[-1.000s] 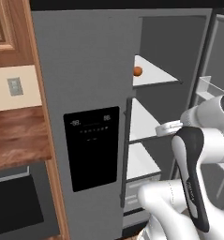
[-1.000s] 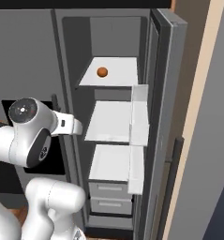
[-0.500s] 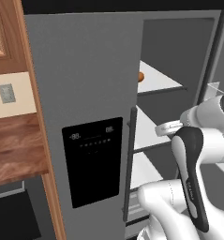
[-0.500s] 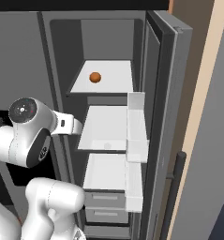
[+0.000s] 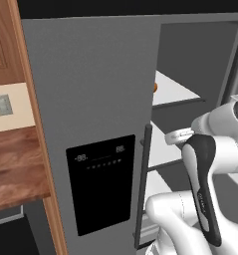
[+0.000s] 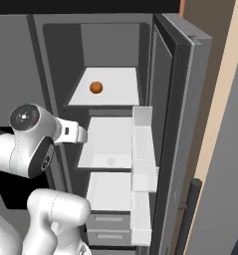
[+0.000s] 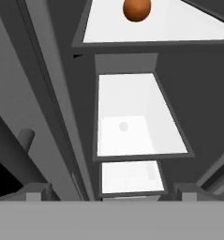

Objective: Pick up the banana and tangerine from the fridge and place one fruit on each plate on the dining counter.

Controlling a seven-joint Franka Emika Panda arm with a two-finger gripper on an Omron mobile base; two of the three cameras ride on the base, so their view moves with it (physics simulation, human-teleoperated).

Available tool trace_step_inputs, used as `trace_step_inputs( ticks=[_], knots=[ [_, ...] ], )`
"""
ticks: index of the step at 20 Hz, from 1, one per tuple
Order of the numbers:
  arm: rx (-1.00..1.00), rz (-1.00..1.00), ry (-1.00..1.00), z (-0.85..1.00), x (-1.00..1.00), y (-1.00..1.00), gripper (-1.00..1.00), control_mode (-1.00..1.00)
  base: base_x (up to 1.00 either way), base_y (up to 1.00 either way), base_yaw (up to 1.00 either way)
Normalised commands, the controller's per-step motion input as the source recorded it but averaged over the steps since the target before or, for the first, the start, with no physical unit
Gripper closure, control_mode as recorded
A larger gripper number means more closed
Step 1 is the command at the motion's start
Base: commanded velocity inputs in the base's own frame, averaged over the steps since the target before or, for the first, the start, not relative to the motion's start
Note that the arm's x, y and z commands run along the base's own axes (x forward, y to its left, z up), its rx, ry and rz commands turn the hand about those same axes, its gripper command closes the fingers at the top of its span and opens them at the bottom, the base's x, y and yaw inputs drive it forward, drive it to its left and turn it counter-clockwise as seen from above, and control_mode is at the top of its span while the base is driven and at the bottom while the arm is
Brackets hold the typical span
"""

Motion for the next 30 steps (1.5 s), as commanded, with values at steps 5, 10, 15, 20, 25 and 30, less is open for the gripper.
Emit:
trace_step_inputs(
  ticks=[5,10,15,20,25,30],
  knots=[
    [0.0,0.0,0.0,0.0,0.0,0.0,-1.0,1.0,0.43,-0.21,0.0],
    [0.0,0.0,0.0,0.04,0.08,-0.09,-1.0,-1.0,0.2,-0.14,0.0],
    [0.0,0.02,-0.15,0.55,0.04,-0.32,-1.0,-1.0,0.0,0.0,0.0],
    [0.0,0.0,-0.12,0.81,0.22,-0.29,-1.0,-1.0,0.0,0.0,0.0],
    [0.0,0.0,-0.01,0.61,0.48,-0.25,-1.0,-1.0,0.0,0.0,0.0],
    [0.0,0.03,0.03,0.25,0.58,-0.17,-1.0,-1.0,0.0,0.0,0.0]
  ],
)
